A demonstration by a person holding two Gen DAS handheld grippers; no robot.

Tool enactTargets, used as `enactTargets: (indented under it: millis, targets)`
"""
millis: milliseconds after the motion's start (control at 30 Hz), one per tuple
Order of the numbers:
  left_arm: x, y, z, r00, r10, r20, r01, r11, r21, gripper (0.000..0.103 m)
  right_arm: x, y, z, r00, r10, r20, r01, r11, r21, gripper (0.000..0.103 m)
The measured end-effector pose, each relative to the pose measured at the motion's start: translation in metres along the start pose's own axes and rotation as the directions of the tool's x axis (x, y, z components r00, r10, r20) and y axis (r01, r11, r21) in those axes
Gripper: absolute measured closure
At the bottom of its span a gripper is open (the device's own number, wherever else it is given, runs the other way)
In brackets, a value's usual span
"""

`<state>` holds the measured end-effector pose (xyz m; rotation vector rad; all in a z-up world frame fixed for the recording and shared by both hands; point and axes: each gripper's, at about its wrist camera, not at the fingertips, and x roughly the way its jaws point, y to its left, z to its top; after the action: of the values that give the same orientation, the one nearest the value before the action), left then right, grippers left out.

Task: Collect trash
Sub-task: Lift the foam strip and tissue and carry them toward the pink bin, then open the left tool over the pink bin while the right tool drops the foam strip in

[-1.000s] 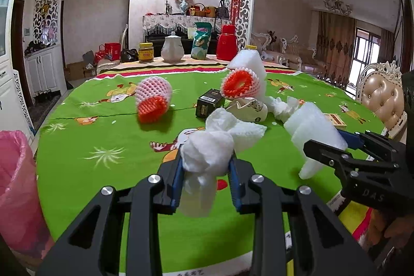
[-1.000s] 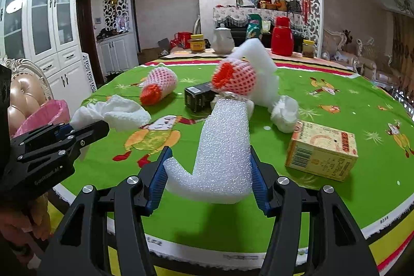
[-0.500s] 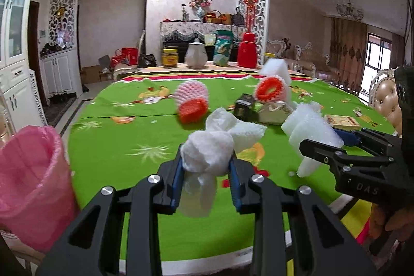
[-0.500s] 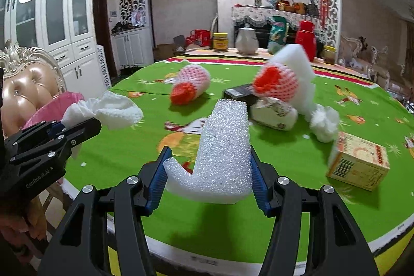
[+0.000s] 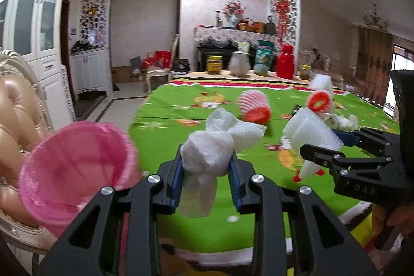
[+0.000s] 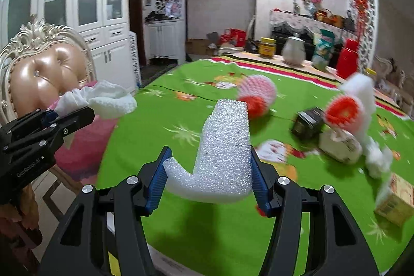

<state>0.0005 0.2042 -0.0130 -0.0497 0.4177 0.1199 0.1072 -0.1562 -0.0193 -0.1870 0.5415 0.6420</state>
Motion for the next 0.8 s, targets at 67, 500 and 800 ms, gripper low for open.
enactTargets:
  millis: [67,500,800]
  targets:
    - [-0.005,0.016,0.000,1.000,0.029,0.002,-0.029,0.999,-0.016,0.073,0.006,0.011,0.007,1.000,0.024,0.002,-0.024,1.000,-0.014,0.048]
    - [-0.030,0.133,0.003,0.972,0.235,0.002,-0.232,0.964,-0.126,0.073,0.047,0.097,0.051,0.981,0.195,0.007,-0.192,0.974,-0.121,0.047]
    - [0.001,0.201,0.002,0.961,0.257,-0.101,-0.272,0.944,-0.184,0.071,0.072,0.146,0.068,0.945,0.327,-0.016,-0.324,0.928,-0.183,0.047]
